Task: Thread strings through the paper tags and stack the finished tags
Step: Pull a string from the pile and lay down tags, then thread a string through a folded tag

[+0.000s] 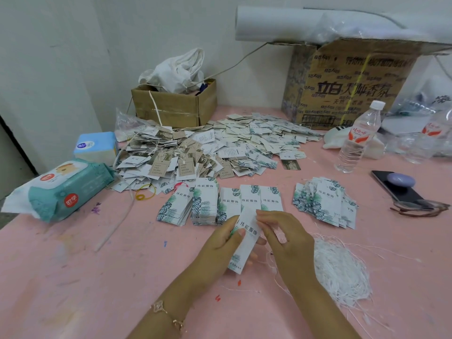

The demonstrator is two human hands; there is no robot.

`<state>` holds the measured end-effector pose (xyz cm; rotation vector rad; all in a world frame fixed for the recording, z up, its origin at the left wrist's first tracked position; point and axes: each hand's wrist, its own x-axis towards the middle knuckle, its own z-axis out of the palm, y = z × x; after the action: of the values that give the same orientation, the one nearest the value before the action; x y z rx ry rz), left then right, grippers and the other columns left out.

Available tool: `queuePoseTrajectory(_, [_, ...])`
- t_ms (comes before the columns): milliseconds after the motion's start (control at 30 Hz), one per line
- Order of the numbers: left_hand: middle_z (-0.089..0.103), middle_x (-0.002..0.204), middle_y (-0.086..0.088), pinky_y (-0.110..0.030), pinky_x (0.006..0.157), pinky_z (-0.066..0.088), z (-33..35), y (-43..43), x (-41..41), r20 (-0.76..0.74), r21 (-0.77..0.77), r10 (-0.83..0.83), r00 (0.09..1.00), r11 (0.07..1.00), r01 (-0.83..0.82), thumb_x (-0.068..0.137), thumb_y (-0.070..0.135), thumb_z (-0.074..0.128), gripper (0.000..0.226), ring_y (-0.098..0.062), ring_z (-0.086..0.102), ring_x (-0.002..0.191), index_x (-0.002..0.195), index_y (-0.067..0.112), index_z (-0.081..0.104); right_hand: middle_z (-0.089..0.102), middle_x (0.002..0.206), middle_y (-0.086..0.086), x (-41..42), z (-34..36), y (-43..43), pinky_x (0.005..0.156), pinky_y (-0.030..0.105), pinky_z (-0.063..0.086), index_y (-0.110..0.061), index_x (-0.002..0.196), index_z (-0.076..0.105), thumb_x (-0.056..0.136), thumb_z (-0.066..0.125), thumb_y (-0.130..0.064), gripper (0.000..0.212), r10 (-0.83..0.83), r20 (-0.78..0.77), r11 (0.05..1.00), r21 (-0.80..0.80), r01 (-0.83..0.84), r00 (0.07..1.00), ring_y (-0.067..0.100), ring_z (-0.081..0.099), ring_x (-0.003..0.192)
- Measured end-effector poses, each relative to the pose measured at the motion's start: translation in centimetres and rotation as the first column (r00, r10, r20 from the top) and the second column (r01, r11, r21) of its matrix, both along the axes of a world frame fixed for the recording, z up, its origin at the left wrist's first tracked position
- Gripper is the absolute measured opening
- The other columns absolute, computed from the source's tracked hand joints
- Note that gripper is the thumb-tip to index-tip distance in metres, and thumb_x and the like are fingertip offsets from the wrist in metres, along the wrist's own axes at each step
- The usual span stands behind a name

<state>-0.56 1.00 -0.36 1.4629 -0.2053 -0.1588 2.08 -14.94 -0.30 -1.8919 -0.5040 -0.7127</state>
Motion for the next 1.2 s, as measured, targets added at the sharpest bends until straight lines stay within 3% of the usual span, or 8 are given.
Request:
queuePoseTrajectory(167, [0.073, 0.106, -0.006, -0.044, 0.071, 0.058, -0.04, 0.05, 0.04, 0.022, 0.045, 0.025, 0.999, 0.999, -0.026, 0.105, 0.022, 0.04, 0.025, -0.029, 0.07, 0.084, 0.123, 0.027, 0.056, 0.07, 0.097, -0.019, 0.01, 0.18, 0.09, 0.082, 0.012, 0.047, -0.028, 0.093, 0.072, 0.082, 0.071, -0.004, 0.027, 0.038, -0.102, 0.996, 0.083, -0.029, 0.994, 0.008, 0.065, 0.096])
queuePoseTrajectory(300, [0.072, 0.108, -0.004, -0.053, 0.072, 0.056, -0.14, -0.05, 0.14, 0.08, 0.109, 0.026, 0.996, 0.993, -0.035, 0.103, 0.03, 0.04, 0.029, -0.025, 0.07, 0.08, 0.13, 0.03, 0.052, 0.071, 0.094, -0.019, -0.07, 0.33, 0.18, 0.082, 0.009, 0.044, -0.024, 0.095, 0.075, 0.083, 0.069, -0.008, 0.021, -0.051, -0.065, 0.993, 0.103, 0.057, 0.997, 0.005, 0.064, 0.095])
queuePoseTrajectory(367, [0.072, 0.108, 0.001, -0.049, 0.067, 0.056, -0.18, -0.14, 0.15, 0.113, 0.143, 0.047, 0.993, 0.988, -0.063, 0.099, 0.034, 0.04, 0.035, -0.022, 0.068, 0.079, 0.132, 0.035, 0.05, 0.07, 0.095, -0.018, -0.04, 0.44, 0.07, 0.083, 0.008, 0.042, -0.021, 0.096, 0.076, 0.084, 0.068, -0.012, 0.018, -0.106, -0.041, 0.99, 0.092, 0.109, 0.994, 0.004, 0.062, 0.096])
queuePoseTrajectory(500, [0.071, 0.107, 0.008, -0.023, 0.063, 0.052, -0.24, -0.21, 0.06, 0.199, 0.187, 0.1, 0.975, 0.973, -0.138, 0.099, 0.035, 0.039, 0.035, -0.014, 0.068, 0.076, 0.131, 0.044, 0.049, 0.067, 0.086, -0.016, -0.06, 0.71, 0.13, 0.071, 0.008, 0.043, -0.028, 0.088, 0.074, 0.077, 0.076, -0.007, 0.023, -0.123, -0.061, 0.982, 0.137, 0.131, 0.991, 0.009, 0.061, 0.081])
queuePoseTrajectory(633, [0.068, 0.112, 0.012, -0.021, 0.068, 0.052, -0.24, -0.29, -0.11, 0.269, 0.244, 0.092, 0.959, 0.956, -0.16, 0.103, 0.027, 0.037, 0.036, -0.015, 0.068, 0.082, 0.137, 0.035, 0.048, 0.064, 0.081, -0.014, -0.24, 0.78, 0.53, 0.068, 0.012, 0.045, -0.03, 0.082, 0.071, 0.074, 0.078, -0.006, 0.026, -0.082, -0.051, 0.988, 0.125, 0.087, 0.995, 0.013, 0.061, 0.076])
queuePoseTrajectory(867, [0.062, 0.117, 0.021, -0.023, 0.081, 0.052, -0.04, -0.28, -0.44, 0.436, 0.403, 0.032, 0.899, 0.887, -0.227, 0.104, 0.03, 0.036, 0.041, -0.009, 0.065, 0.091, 0.141, 0.048, 0.04, 0.064, 0.078, -0.013, -0.26, 0.68, 0.8, 0.065, 0.017, 0.047, -0.036, 0.077, 0.066, 0.077, 0.077, -0.006, 0.032, -0.07, -0.098, 0.992, 0.102, 0.08, 0.993, 0.014, 0.06, 0.073])
queuePoseTrajectory(1033, [0.055, 0.117, 0.03, -0.011, 0.085, 0.044, 0.06, 0.16, -0.59, 0.496, 0.49, 0.003, 0.868, 0.825, -0.283, 0.104, 0.035, 0.033, 0.043, -0.002, 0.061, 0.098, 0.142, 0.054, 0.033, 0.064, 0.077, -0.012, -0.25, 0.67, 0.76, 0.065, 0.017, 0.046, -0.03, 0.076, 0.067, 0.078, 0.075, -0.005, 0.026, -0.026, -0.147, 0.994, 0.102, 0.042, 0.989, 0.014, 0.059, 0.072])
queuePoseTrajectory(1200, [0.056, 0.123, 0.025, -0.022, 0.089, 0.048, 0.02, 0.13, -0.55, 0.501, 0.515, -0.015, 0.866, 0.809, -0.284, 0.104, 0.037, 0.032, 0.043, -0.007, 0.061, 0.099, 0.143, 0.054, 0.031, 0.065, 0.077, -0.011, -0.19, 0.67, 0.96, 0.064, 0.021, 0.049, -0.026, 0.076, 0.067, 0.077, 0.074, -0.002, 0.026, -0.017, -0.166, 0.987, 0.156, 0.044, 0.986, 0.014, 0.06, 0.071])
